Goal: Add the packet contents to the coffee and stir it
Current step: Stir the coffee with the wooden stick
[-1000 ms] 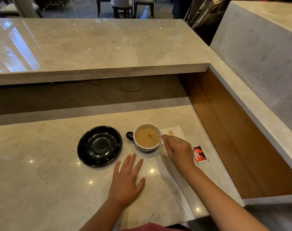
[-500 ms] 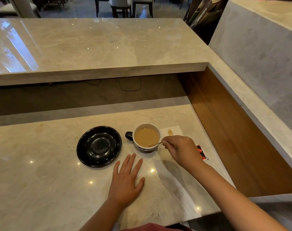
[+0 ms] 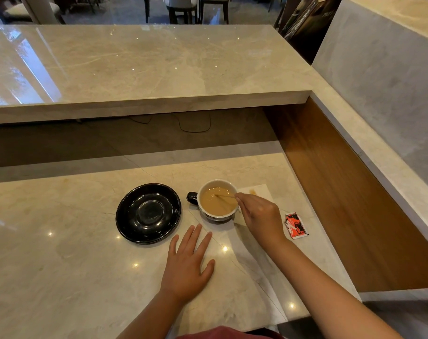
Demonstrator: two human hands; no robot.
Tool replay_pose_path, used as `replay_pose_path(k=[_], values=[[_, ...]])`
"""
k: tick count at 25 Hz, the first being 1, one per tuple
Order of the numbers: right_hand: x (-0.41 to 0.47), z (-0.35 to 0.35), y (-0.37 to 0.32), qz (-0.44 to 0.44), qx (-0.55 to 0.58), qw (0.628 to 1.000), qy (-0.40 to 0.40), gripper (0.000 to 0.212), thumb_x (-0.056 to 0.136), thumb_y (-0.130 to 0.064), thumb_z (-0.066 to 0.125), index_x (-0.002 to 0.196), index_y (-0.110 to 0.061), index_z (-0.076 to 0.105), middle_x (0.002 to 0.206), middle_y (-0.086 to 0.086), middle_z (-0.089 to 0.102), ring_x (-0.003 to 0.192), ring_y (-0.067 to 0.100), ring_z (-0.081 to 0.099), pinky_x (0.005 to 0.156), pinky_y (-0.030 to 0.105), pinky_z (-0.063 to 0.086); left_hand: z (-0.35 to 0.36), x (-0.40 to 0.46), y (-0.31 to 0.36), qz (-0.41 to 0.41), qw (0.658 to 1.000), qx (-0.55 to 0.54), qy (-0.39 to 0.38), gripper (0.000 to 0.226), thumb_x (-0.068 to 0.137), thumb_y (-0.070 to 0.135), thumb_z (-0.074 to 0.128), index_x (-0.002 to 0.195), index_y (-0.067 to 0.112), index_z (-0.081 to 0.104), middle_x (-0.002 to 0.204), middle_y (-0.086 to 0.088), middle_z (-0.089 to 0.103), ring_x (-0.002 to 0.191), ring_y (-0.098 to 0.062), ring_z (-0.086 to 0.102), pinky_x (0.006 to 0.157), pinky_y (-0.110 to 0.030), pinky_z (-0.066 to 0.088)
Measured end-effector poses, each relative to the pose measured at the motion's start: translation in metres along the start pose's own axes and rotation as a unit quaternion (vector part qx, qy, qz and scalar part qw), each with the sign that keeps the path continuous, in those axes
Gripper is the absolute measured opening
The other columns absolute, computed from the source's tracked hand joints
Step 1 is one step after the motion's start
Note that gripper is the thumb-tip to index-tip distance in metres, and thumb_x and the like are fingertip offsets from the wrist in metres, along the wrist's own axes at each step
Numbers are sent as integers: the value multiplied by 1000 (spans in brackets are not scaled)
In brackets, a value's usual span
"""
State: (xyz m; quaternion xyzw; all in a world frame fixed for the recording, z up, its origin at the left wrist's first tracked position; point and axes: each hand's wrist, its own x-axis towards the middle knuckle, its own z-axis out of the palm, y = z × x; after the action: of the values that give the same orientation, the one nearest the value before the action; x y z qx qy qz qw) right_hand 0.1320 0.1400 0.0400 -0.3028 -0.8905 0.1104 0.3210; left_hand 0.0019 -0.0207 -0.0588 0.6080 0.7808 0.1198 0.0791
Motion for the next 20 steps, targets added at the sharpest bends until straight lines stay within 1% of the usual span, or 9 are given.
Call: replay_pose_path(k=[3, 5, 6, 9, 12, 14, 16, 18, 20], values=[[4, -11, 8, -8, -54, 997, -47, 12, 72, 8, 74, 76, -2, 69, 57, 12, 68, 46, 28, 61, 38, 31, 52, 1, 0, -1, -2, 1000, 2, -2, 62, 90, 57, 27, 146, 33, 17, 154, -1, 11, 139, -15, -5, 109, -38, -14], [3, -19, 10, -8, -96, 991, -89, 17, 67, 10, 75, 70, -4, 66, 50, 10, 61, 40, 27, 54, 34, 30, 47, 1, 0, 0, -1, 1000, 3, 0, 62, 90, 58, 27, 146, 33, 17, 154, -1, 11, 139, -15, -4, 109, -38, -14], [3, -23, 10, -2, -106, 989, -106, 16, 67, 9, 74, 68, -4, 65, 49, 11, 60, 40, 28, 53, 33, 31, 46, 1, 0, 0, 0, 1000, 3, 0, 62, 90, 57, 28, 146, 32, 18, 154, -2, 12, 139, -15, -3, 109, -38, -13], [0, -29, 9, 18, -83, 989, -122, 10, 81, 1, 66, 72, -3, 65, 54, 13, 63, 47, 32, 57, 39, 37, 49, 1, 0, -1, 1, 1000, 2, 0, 62, 90, 56, 29, 145, 31, 19, 154, -4, 17, 140, -16, 0, 110, -39, -11], [-4, -28, -1, 48, 15, 992, -112, 11, 87, -4, 61, 79, -4, 69, 65, 12, 71, 59, 29, 64, 52, 36, 53, 3, 0, -2, -1, 1000, 7, -4, 62, 90, 56, 30, 146, 32, 18, 154, -4, 17, 139, -15, -1, 110, -38, -13], [-6, -25, -11, 93, 69, 988, -107, 12, 89, -6, 60, 83, -6, 71, 71, 11, 74, 65, 26, 67, 59, 34, 53, 4, 0, -2, -4, 1000, 7, -8, 62, 90, 56, 32, 145, 33, 17, 154, -4, 19, 139, -15, 0, 110, -38, -13], [-7, -23, -14, 161, 106, 977, -94, 13, 88, -7, 61, 82, -8, 72, 72, 9, 75, 67, 22, 68, 63, 32, 53, 4, 0, -2, -6, 1000, 9, -10, 62, 90, 56, 31, 145, 33, 17, 154, -4, 20, 139, -15, 0, 110, -38, -14], [-7, -26, -10, 236, 125, 960, -79, 16, 88, -7, 60, 78, -10, 73, 70, 6, 75, 66, 17, 69, 65, 28, 53, 4, 1, -2, -5, 1000, 10, -10, 62, 90, 57, 31, 145, 33, 17, 154, -4, 20, 139, -16, 1, 110, -38, -13], [-8, -33, -4, 291, 134, 945, -62, 18, 88, -9, 60, 75, -11, 74, 68, 5, 75, 63, 12, 69, 65, 25, 52, 3, 1, -2, -3, 1000, 11, -7, 62, 90, 56, 31, 145, 32, 18, 154, -3, 18, 139, -16, 0, 109, -38, -14]])
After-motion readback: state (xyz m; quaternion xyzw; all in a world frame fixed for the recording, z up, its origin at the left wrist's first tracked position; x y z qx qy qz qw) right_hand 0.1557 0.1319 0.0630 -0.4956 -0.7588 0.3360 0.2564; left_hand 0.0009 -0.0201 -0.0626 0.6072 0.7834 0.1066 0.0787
